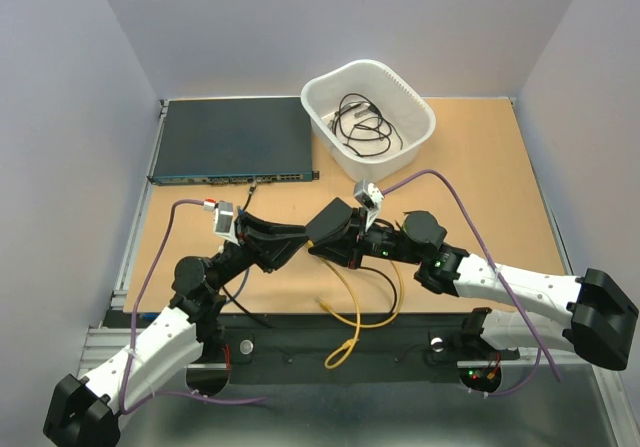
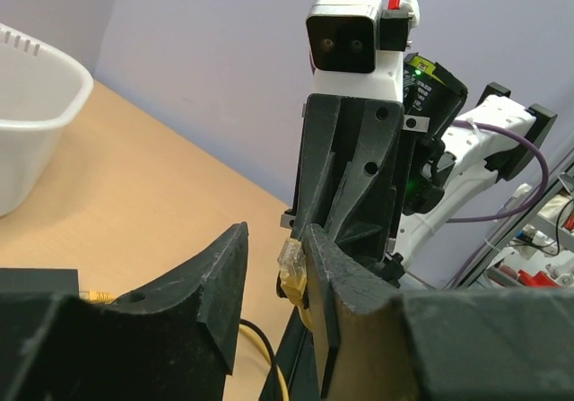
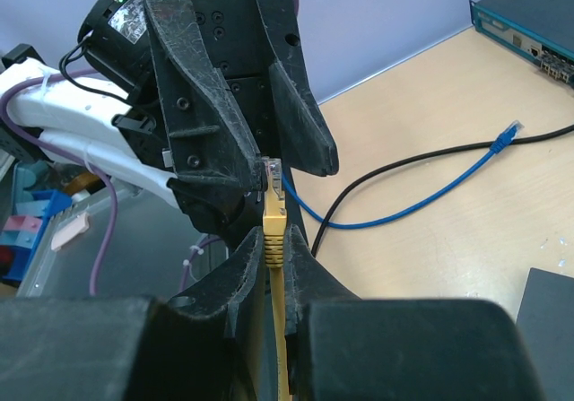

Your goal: Insert the plug into the switch port

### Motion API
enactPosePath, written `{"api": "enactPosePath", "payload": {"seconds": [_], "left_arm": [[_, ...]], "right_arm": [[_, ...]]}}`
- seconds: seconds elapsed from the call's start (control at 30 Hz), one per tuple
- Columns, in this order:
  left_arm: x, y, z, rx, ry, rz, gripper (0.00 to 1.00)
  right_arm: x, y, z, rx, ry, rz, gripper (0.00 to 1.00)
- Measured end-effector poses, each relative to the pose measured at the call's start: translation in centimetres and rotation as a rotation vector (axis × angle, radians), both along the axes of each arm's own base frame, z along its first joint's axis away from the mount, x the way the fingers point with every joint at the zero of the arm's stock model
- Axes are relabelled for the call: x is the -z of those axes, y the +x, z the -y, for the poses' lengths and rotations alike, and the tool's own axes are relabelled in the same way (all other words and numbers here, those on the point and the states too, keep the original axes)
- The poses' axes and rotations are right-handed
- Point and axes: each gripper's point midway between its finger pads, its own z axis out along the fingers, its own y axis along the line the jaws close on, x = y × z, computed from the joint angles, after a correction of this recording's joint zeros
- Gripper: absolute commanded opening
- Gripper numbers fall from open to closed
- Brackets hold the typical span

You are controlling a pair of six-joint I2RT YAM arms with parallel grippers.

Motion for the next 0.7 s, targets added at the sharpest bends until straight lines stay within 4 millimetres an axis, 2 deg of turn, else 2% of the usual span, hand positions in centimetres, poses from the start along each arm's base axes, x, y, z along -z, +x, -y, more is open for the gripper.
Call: {"api": "enactPosePath", "payload": {"seconds": [0.2, 0.3, 0.7], "left_arm": [[0.17, 0.3, -0.23, -0.026, 0.005, -0.008, 0.46], [0.17, 0.29, -0.31, -0.031, 0.006, -0.007, 0.4], [0.18, -0.27, -0.05, -0.001, 0.014, 0.007, 0.29]], "right_arm": [[0.0, -0.03, 0.0, -0.001, 0.0, -0.002, 0.0], [0.0, -0.06, -0.01, -0.003, 0.001, -0.003, 0.0], [0.24, 0.12, -0.34, -0.004, 0.003, -0.006, 0.0]]}}
